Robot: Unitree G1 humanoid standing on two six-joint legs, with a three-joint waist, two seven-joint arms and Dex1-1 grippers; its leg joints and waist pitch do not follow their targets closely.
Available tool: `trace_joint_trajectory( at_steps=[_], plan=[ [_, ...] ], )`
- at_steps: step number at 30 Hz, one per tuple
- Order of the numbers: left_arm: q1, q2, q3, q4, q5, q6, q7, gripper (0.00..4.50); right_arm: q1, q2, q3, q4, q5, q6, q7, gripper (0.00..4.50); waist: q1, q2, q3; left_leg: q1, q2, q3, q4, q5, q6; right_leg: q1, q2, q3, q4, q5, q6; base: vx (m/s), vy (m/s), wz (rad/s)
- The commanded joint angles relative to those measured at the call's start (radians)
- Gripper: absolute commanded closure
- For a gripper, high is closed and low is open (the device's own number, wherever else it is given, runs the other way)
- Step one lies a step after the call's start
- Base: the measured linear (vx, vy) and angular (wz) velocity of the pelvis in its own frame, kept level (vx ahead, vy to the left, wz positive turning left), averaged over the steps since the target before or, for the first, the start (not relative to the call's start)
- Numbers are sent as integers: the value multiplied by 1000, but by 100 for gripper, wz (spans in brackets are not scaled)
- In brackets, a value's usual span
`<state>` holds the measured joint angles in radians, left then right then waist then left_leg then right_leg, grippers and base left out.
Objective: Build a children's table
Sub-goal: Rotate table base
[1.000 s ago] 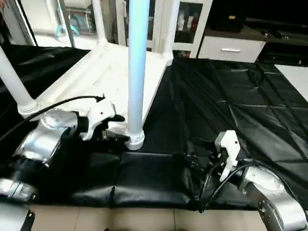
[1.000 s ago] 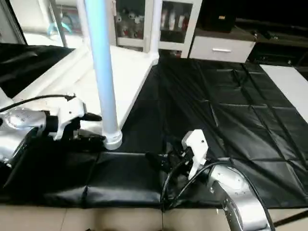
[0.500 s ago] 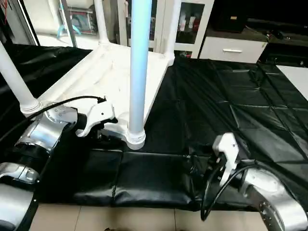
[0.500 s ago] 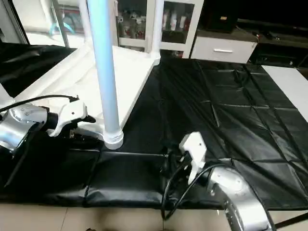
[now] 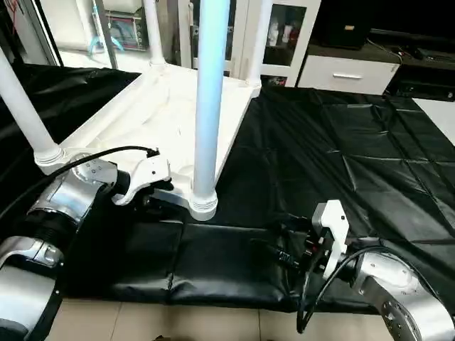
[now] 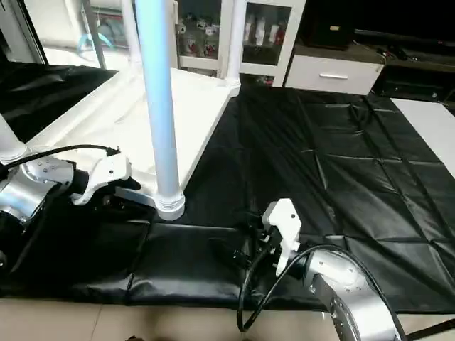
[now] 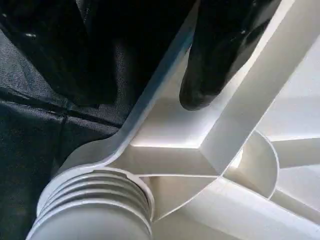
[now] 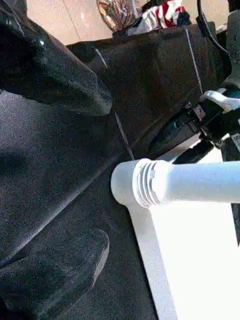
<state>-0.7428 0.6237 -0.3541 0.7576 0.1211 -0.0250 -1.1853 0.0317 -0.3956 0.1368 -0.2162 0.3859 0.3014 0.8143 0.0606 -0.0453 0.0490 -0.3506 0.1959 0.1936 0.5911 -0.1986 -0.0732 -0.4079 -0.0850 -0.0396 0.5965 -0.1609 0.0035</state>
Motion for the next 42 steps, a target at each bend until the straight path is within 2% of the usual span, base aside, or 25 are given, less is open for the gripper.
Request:
trace_joint_trajectory(
  at_steps=[1, 4, 7, 10, 16, 20, 22, 23, 25, 26, 31, 34, 38, 42],
  plan=[
    [-5, -9, -46, 0, 47, 4, 0, 198, -14, 0, -14, 0, -6, -10, -6, 52, 3, 16, -60, 9, 33, -16, -79, -256, -11, 43, -50, 35, -56, -194, -212, 0, 0, 0],
    [-8, -8, -61, 3, 80, 2, 20, 231, -17, 0, -14, 3, -7, -12, -8, 52, 3, 15, -59, 9, 33, -17, -80, -266, -14, 43, -52, 35, -58, -216, -205, 0, 0, 0],
    [-7, -2, -78, -4, 109, 7, 23, 242, -19, 0, -14, 5, -7, -13, -10, 52, 2, 16, -58, 9, 34, -18, -81, -272, -16, 42, -52, 35, -59, -229, -200, 0, 0, 0],
    [13, 7, -92, -39, 137, 53, 21, 273, -26, 2, -15, 12, -8, -17, -14, 52, 0, 17, -59, 9, 34, -18, -80, -262, -16, 42, -51, 36, -56, -212, -205, 0, 0, 0],
    [71, -30, -24, -168, 40, 219, -3, 315, -29, 2, -18, 18, -8, -21, -15, 52, -1, 17, -61, 9, 34, -15, -78, -239, -13, 43, -50, 35, -49, -165, -234, 0, 0, 0],
    [105, -75, 19, -251, 6, 324, 55, 341, -32, 2, -19, 23, -8, -22, -16, 52, 2, 15, -60, 9, 34, -13, -77, -245, -5, 44, -50, 34, -52, -171, -242, 0, 0, 0],
    [121, -110, 46, -277, -3, 396, 113, 348, -33, 3, -19, 25, -8, -24, -15, 52, 1, 16, -58, 7, 33, -14, -78, -262, -3, 44, -50, 34, -56, -206, -233, 0, 0, 0],
    [127, -119, 53, -287, -3, 422, 129, 353, -34, 3, -18, 25, -8, -24, -16, 52, 1, 13, -57, 7, 32, -15, -78, -273, 0, 43, -50, 34, -62, -240, -220, 0, 0, 0],
    [153, -144, 64, -332, 6, 502, 178, 364, -35, 3, -19, 27, -8, -25, -17, 52, -4, 11, -57, 0, 32, -19, -81, -275, -3, 49, -52, 33, -62, -270, -202, 0, 0, 0],
    [176, -163, 70, -374, 6, 548, 207, 368, -35, 4, -20, 27, -9, -26, -18, 52, -6, 10, -55, 2, 31, -19, -80, -287, 1, 44, -51, 32, -70, -312, -187, 0, 0, 0],
    [227, -193, 53, -480, 15, 635, 240, 385, -34, 3, -23, 31, -10, -30, -19, 52, -20, 12, -56, -2, 33, -21, -80, -269, 15, 43, -49, 31, -73, -309, -183, 0, 0, 0],
    [250, -205, 35, -535, 10, 683, 247, 402, -33, 3, -26, 31, -10, -30, -21, 52, -21, 14, -56, -1, 31, -20, -79, -276, 22, 41, -46, 31, -75, -313, -182, 0, 0, 0],
    [278, -209, 7, -604, 19, 712, 260, 414, -33, 3, -28, 32, -11, -32, -25, 52, -22, 14, -56, 0, 32, -20, -79, -278, 24, 39, -45, 32, -76, -306, -182, 0, 0, 0],
    [305, -193, -21, -669, 12, 613, 230, 429, -32, 2, -30, 32, -10, -33, -26, 52, -22, 13, -55, -1, 30, -22, -80, -294, 27, 37, -44, 30, -81, -337, -167, 0, 0, 0]
  ],
)
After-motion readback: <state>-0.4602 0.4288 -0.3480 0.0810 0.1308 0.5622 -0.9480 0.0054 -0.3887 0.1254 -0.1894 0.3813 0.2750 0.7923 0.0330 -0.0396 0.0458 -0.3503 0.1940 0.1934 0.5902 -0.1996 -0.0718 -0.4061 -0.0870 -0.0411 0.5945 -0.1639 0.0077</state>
